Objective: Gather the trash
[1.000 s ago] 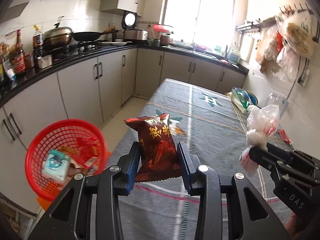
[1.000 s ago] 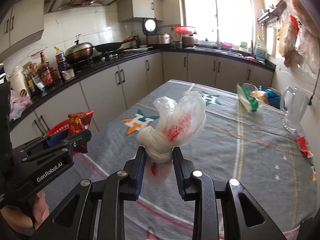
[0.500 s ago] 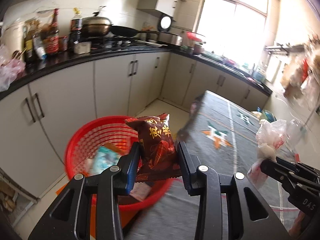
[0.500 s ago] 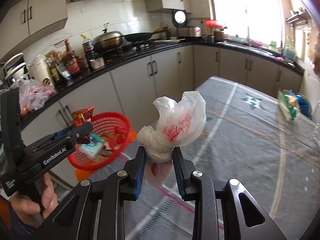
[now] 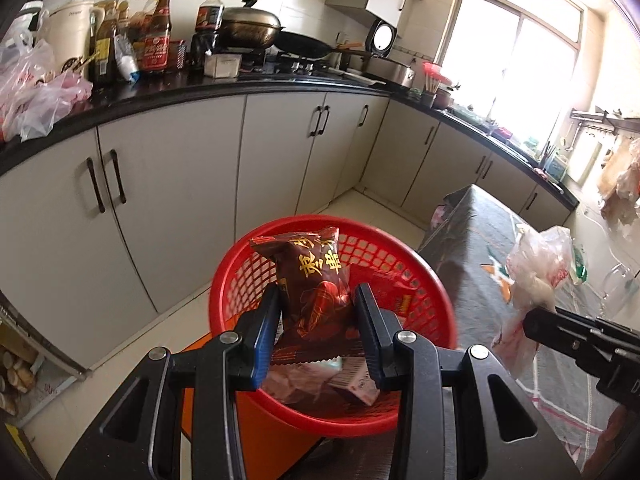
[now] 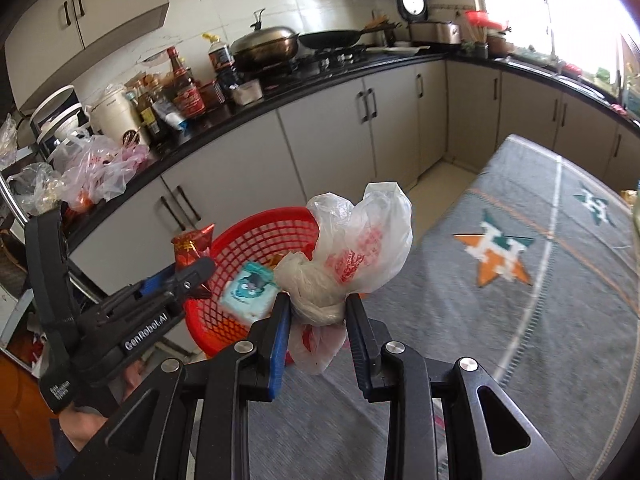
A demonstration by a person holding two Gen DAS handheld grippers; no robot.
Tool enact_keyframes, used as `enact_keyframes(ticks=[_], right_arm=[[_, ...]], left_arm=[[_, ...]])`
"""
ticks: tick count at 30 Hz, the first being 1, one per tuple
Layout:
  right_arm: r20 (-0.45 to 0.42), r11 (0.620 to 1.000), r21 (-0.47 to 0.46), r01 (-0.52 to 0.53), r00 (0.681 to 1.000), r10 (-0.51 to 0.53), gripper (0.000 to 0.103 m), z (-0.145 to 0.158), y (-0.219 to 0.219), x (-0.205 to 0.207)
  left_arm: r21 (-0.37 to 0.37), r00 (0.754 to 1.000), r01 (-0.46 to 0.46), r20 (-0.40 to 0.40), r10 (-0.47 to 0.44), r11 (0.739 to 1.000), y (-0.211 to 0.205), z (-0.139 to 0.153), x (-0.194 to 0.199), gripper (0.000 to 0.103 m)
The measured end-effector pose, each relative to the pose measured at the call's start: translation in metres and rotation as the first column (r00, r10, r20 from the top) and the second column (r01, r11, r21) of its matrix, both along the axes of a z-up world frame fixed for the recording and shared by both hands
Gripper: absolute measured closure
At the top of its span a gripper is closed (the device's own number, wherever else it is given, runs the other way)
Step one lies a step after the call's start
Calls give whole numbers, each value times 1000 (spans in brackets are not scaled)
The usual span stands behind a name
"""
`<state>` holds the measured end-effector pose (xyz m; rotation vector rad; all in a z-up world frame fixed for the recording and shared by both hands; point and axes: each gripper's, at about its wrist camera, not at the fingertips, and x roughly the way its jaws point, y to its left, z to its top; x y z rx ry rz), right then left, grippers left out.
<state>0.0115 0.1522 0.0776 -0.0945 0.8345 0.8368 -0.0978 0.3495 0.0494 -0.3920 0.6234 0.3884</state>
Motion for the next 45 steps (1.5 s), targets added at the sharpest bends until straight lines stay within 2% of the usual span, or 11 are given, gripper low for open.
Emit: enact_keyframes(ticks=[10, 21, 25, 26, 27, 30, 32, 37, 41, 45], right_arm=[[-97, 999, -18, -39, 995, 37, 72, -24, 36, 18], [-130, 997, -61, -50, 991, 42, 71, -47, 54, 33], [-118, 997, -67, -49, 992, 41, 69, -49, 56, 32], [-116, 997, -59, -49, 992, 42, 66, -48, 55, 32], [-115, 998, -48, -49, 992, 43, 59, -46, 54, 32], [-102, 999, -22, -30, 994, 28, 56, -40, 48, 32], [-88, 1000, -4, -22, 996, 22, 56, -34, 44, 31], [-37, 1000, 4, 17, 999, -17, 56, -20, 29, 27], [0, 998, 3, 68, 998, -68, 39, -13, 19, 25], [36, 994, -28, 107, 994, -106, 32, -11, 13, 26]], left_arm=[[-22, 999, -14, -31, 13, 1000, 15, -20, 7, 66], [-36, 999, -8, -46, 6, 999, 18, -32, 17, 66], [-39, 999, 2, -46, -4, 999, 17, -34, 19, 66], [-39, 999, 4, -43, -5, 999, 17, -33, 19, 66], [-37, 999, 6, -40, -8, 999, 17, -32, 19, 66], [-34, 999, 14, -31, -15, 999, 16, -30, 18, 64], [-25, 1000, 13, -28, -14, 1000, 15, -29, 17, 57], [-6, 1000, 11, -28, -11, 1000, 9, -25, 20, 54], [9, 1000, 0, -27, 0, 1000, 5, -23, 20, 43], [34, 999, -22, -34, 23, 999, 2, -20, 21, 32]])
